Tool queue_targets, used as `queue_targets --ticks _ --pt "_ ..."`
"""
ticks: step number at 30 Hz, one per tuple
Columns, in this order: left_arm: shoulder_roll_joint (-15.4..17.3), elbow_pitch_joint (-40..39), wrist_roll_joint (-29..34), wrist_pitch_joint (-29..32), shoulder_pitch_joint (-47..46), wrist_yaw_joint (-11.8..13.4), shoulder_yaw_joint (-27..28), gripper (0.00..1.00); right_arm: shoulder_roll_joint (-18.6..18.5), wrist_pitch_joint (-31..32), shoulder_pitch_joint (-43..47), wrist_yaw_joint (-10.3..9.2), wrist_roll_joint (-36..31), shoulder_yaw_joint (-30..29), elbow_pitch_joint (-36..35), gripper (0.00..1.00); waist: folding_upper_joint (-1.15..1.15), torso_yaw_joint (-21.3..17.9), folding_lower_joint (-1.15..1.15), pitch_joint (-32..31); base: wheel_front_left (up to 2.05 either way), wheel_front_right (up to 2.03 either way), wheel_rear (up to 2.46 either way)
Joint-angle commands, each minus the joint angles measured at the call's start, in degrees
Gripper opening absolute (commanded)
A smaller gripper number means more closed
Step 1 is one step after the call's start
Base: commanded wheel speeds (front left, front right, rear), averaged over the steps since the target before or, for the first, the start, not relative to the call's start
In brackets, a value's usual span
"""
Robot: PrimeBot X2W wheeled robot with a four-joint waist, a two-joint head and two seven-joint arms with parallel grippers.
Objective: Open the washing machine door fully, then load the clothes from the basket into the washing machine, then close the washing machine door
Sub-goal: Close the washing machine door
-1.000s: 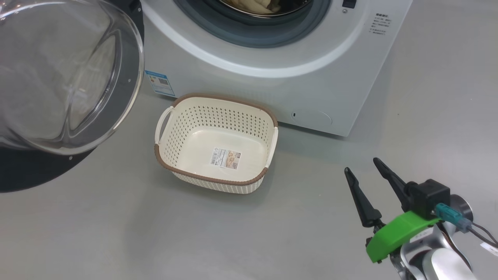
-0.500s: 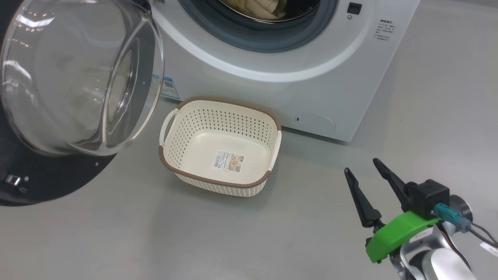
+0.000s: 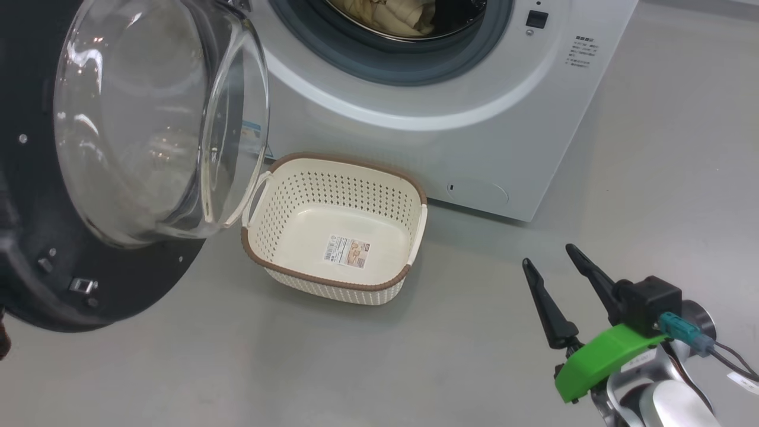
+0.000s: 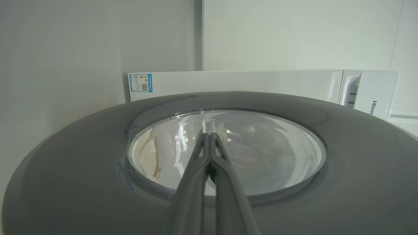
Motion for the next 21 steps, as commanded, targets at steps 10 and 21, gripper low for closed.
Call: queue_targets --ticks 10,21 --pt "-2.19 -13.84 -2.25 6.49 5.13 -0.40 -0.46 0.00 0.82 -1.21 -1.33 -0.01 0.12 0.65 -1.12 1.00 0.00 -0.77 0.00 -0.52 0.00 0.00 0.00" --pt "-8.02 -26.27 -3.14 10.36 8.69 -0.11 -3.79 0.00 1.09 -1.50 -2.24 -0.01 0.20 1.11 -0.65 1.00 0.00 -1.70 0.00 -0.09 0.00 0.00 0.00"
